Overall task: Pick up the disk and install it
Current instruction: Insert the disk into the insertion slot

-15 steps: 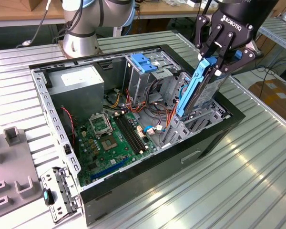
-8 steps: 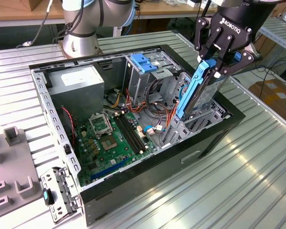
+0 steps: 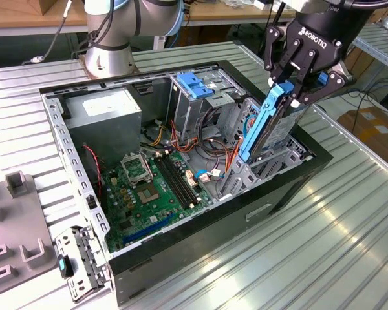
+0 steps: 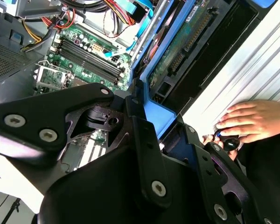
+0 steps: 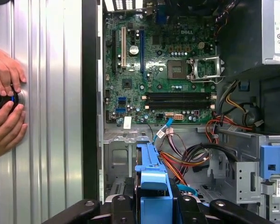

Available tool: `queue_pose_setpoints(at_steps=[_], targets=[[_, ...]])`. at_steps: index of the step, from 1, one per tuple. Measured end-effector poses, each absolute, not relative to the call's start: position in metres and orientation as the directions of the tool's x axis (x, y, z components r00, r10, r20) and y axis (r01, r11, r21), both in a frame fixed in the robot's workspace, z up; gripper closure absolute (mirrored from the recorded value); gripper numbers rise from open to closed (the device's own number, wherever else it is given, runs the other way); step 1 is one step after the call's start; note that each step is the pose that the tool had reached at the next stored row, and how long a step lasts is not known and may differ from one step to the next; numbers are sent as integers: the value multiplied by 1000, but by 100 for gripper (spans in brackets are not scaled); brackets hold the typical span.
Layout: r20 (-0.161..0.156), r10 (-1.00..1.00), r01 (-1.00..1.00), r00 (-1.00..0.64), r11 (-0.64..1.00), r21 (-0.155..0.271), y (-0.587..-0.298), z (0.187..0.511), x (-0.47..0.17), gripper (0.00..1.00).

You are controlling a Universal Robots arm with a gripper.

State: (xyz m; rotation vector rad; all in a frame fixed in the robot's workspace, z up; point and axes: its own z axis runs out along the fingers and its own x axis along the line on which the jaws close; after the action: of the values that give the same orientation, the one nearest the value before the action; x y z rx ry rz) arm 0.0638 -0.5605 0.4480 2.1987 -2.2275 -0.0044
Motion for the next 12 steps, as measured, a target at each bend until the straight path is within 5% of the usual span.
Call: queue_pose_setpoints(at_steps=[12], targets=[[6, -1000, -1000, -13, 13, 11, -562, 441, 64, 63]])
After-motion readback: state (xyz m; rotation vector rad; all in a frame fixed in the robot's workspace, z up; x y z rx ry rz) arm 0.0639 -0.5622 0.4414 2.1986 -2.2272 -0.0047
